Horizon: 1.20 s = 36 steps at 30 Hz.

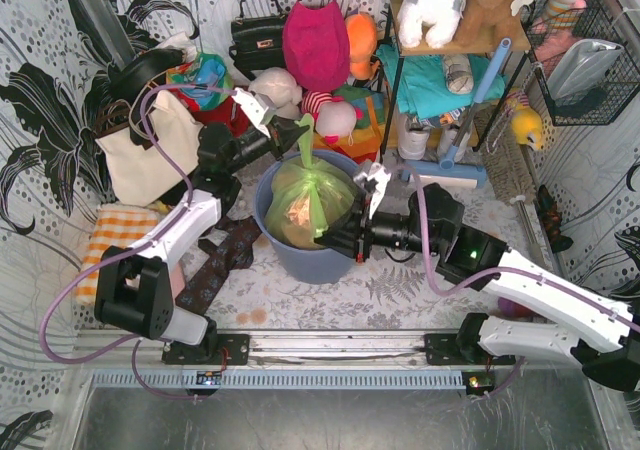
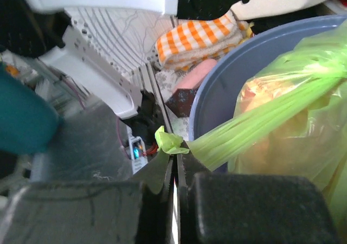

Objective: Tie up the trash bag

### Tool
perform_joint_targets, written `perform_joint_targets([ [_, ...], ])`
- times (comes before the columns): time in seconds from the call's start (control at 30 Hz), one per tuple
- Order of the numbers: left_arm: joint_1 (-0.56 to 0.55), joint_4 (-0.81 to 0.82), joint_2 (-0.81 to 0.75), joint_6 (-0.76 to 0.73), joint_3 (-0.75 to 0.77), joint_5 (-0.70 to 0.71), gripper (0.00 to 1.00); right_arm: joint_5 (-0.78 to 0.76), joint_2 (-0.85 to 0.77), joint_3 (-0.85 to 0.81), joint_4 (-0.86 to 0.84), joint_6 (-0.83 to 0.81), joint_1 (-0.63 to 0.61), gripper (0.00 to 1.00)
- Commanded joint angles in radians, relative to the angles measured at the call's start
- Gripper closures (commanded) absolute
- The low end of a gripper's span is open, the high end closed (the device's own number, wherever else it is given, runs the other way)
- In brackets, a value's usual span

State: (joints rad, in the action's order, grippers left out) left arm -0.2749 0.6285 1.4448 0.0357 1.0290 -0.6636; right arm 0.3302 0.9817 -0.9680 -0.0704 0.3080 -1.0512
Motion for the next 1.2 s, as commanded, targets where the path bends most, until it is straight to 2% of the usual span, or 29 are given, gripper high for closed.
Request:
perform_joint_targets([
  [0.0, 0.008, 0.031, -0.036, -0.055, -0.006, 0.073, 1.00, -0.108, 0.018, -0.179, 0.219, 0.251, -0.008, 1.00],
  [0.23, 0.008, 0.089, -0.051, -0.077, -0.028, 0.072, 1.00, -0.165, 0.055, -0.268, 0.428, 0.567, 0.001, 1.00],
  [0.3, 0.008, 0.110, -0.045, -0.072, -0.016, 0.083, 1.00, -0.114, 0.095, -0.318, 0.512, 0.627, 0.025, 1.00],
  [0.4, 0.009, 0.112, -0.027, -0.068, 0.036, 0.079, 1.00, -0.048, 0.125, -0.358, 0.535, 0.678, 0.035, 1.00],
  [0.57, 0.008, 0.107, -0.002, -0.057, 0.128, 0.078, 1.00, -0.002, 0.165, -0.466, 0.597, 0.687, 0.036, 1.00],
  [0.7, 0.008, 0.103, 0.011, -0.055, 0.154, 0.088, 1.00, 0.010, 0.159, -0.457, 0.609, 0.698, 0.037, 1.00],
  [0.97, 0.009, 0.139, 0.030, -0.045, 0.011, 0.095, 1.00, 0.057, 0.088, -0.221, 0.522, 0.772, 0.055, 1.00],
  [1.07, 0.008, 0.158, 0.036, -0.041, -0.019, 0.106, 1.00, 0.066, 0.089, -0.226, 0.521, 0.774, 0.056, 1.00],
  [1.17, 0.008, 0.134, 0.042, -0.052, 0.020, 0.112, 1.00, 0.072, 0.117, -0.297, 0.560, 0.743, 0.058, 1.00],
])
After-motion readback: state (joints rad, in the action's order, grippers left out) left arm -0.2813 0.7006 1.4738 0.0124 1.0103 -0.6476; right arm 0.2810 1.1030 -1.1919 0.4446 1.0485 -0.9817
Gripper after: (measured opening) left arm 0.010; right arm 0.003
